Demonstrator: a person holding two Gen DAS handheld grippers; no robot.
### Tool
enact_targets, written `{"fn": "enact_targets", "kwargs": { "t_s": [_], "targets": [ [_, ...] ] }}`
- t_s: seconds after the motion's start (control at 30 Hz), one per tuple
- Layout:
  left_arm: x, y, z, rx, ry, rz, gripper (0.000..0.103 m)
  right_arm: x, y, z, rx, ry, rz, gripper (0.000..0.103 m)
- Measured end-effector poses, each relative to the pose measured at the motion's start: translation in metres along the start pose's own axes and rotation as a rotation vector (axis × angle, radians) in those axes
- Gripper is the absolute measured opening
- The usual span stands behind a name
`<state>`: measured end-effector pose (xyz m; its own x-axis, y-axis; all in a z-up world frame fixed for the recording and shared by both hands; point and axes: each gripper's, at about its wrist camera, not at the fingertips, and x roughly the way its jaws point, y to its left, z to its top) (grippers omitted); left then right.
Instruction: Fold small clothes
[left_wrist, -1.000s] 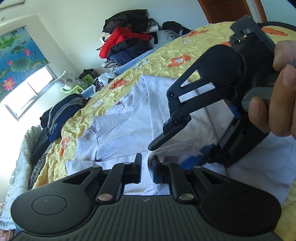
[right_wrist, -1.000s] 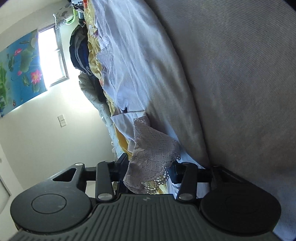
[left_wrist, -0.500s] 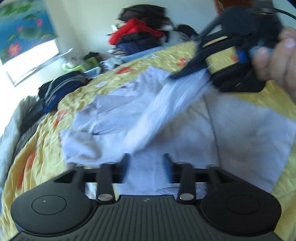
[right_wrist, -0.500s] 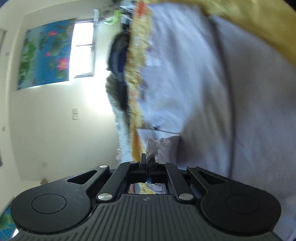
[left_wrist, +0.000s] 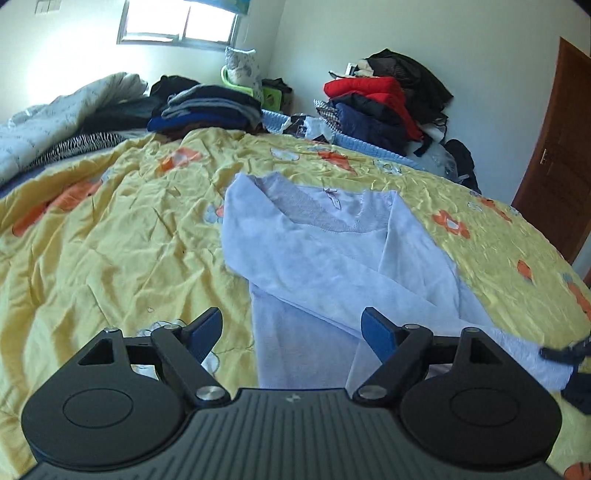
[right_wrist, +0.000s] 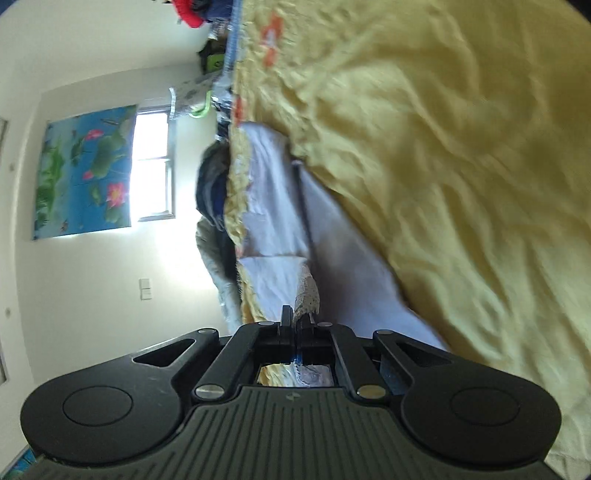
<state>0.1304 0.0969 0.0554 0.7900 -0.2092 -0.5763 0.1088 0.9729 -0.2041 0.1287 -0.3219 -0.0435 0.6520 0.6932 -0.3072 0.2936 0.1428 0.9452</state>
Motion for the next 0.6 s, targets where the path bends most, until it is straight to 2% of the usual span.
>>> {"fn": "enact_targets", "kwargs": {
  "t_s": [0.07, 0.17, 0.23, 0.37, 0.43, 0.53, 0.6],
  "targets": [
    [0.003, -0.005, 0.001, 0.0, 0.008, -0.001, 0.083, 0.004, 0.003, -0.005, -0.015, 0.017, 0.007, 0.006],
    [0.002, -0.011, 0.0, 0.011, 0.01, -0.012, 0.083, -0.002, 0.012, -0.011, -0.021, 0.025, 0.082, 0.006],
    [0.002, -0.014, -0.001, 0.019, 0.011, -0.022, 0.083, -0.011, 0.01, -0.012, -0.014, 0.021, 0.094, 0.006],
    [0.008, -0.017, -0.005, 0.017, 0.042, -0.012, 0.083, -0.009, -0.026, -0.006, -0.007, -0.005, -0.083, 0.007],
    [0.008, -0.019, -0.006, 0.004, 0.055, -0.025, 0.083, -0.006, -0.037, -0.007, 0.018, 0.004, -0.082, 0.007],
    [0.004, -0.028, -0.007, 0.01, 0.044, -0.058, 0.083, -0.005, -0.027, -0.01, -0.042, 0.024, -0.089, 0.013],
    [0.004, -0.038, -0.009, 0.023, 0.041, -0.074, 0.083, -0.006, -0.028, -0.009, -0.047, 0.045, -0.113, 0.026]
  ]
}}
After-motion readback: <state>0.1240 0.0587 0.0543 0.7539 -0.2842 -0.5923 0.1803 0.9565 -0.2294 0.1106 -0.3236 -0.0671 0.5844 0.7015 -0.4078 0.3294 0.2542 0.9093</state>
